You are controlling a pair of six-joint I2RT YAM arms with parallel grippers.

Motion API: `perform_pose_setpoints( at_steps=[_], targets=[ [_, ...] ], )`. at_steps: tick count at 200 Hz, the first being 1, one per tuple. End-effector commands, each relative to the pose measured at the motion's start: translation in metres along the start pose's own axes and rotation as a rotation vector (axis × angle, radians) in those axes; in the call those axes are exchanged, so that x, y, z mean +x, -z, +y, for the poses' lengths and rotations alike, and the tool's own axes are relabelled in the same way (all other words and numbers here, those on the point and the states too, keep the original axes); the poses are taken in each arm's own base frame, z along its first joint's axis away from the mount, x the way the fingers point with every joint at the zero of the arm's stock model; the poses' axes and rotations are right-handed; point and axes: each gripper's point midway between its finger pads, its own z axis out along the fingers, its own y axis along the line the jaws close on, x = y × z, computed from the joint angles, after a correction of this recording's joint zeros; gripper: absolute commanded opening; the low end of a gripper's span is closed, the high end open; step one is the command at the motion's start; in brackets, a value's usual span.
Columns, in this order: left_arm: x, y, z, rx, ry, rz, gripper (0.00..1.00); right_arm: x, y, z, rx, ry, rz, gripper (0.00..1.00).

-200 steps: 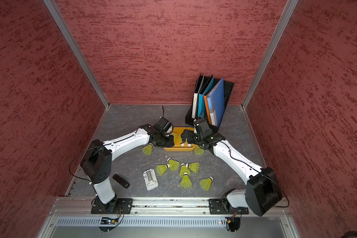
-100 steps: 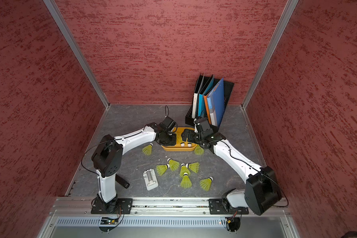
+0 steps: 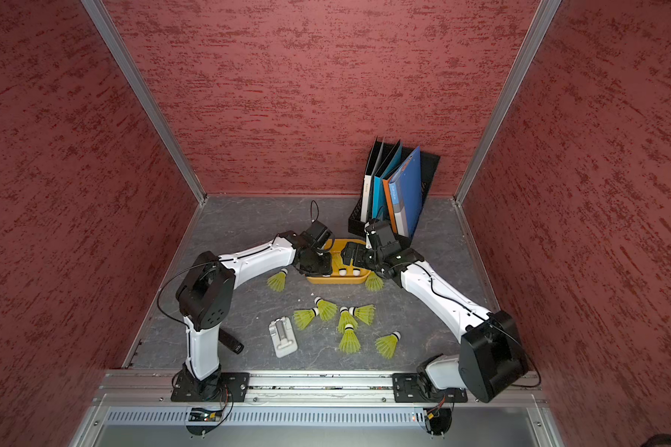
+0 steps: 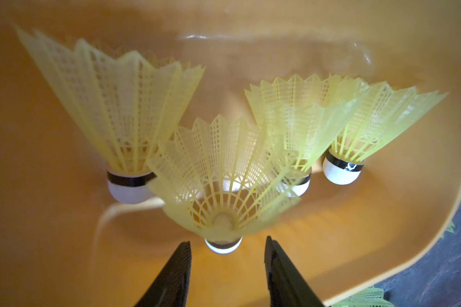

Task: Put the shuttlecocks into the storage box
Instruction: Place the shuttlecock in the storage box.

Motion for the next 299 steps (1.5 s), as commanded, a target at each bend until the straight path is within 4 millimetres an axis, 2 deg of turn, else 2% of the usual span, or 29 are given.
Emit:
perform_pose_setpoints(
  at_steps=[1, 15, 49, 130, 171, 222, 253, 273, 299],
  targets=[
    [-0.003, -0.001, 0.0, 0.004, 0.005, 0.006, 0.5, -0.014, 0.004, 0.009, -0.034, 0.007, -0.03, 0.98],
    [-0.004, -0.001, 0.002, 0.003, 0.004, 0.007, 0.49, -0.013, 0.004, 0.009, -0.034, 0.004, -0.029, 0.98],
    [-0.01, 0.002, 0.003, 0.008, -0.001, -0.009, 0.4, -0.013, 0.005, 0.009, -0.037, -0.001, -0.031, 0.98],
    [-0.02, 0.009, -0.004, 0.011, -0.048, -0.017, 0.41, -0.009, 0.01, 0.007, -0.027, 0.001, -0.025, 0.98],
    [-0.022, 0.025, -0.008, 0.015, -0.058, -0.054, 0.53, -0.01, 0.014, 0.006, -0.018, 0.001, -0.027, 0.98],
    [-0.024, 0.058, -0.011, 0.049, -0.069, -0.129, 0.79, -0.007, 0.028, 0.004, 0.012, 0.004, -0.013, 0.98],
    [-0.022, 0.083, -0.008, 0.09, -0.06, -0.177, 0.95, 0.006, 0.042, 0.0, 0.063, 0.022, 0.023, 0.99],
    [-0.018, 0.098, -0.003, 0.121, -0.06, -0.202, 1.0, 0.019, 0.049, 0.002, 0.074, 0.036, 0.039, 0.98],
    [-0.009, 0.111, 0.002, 0.165, -0.067, -0.204, 1.0, 0.035, 0.057, 0.002, 0.086, 0.05, 0.049, 0.98]
  ],
)
